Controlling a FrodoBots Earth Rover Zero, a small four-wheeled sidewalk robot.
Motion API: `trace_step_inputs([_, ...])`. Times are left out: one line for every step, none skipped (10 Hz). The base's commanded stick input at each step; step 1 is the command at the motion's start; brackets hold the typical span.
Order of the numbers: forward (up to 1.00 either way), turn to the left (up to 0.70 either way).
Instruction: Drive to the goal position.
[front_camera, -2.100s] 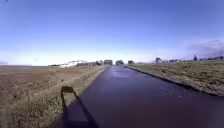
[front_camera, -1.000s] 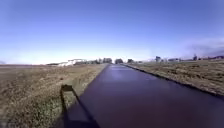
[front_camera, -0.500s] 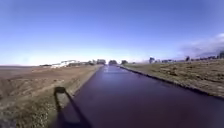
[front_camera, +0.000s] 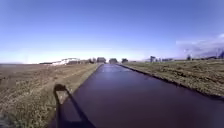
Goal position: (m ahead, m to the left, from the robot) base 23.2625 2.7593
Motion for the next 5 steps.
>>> trace_step_inputs([1.00, 0.00])
trace_step_inputs([1.00, 0.00])
trace_step_inputs([1.00, 0.00])
trace_step_inputs([1.00, 0.00])
trace_step_inputs([1.00, 0.00])
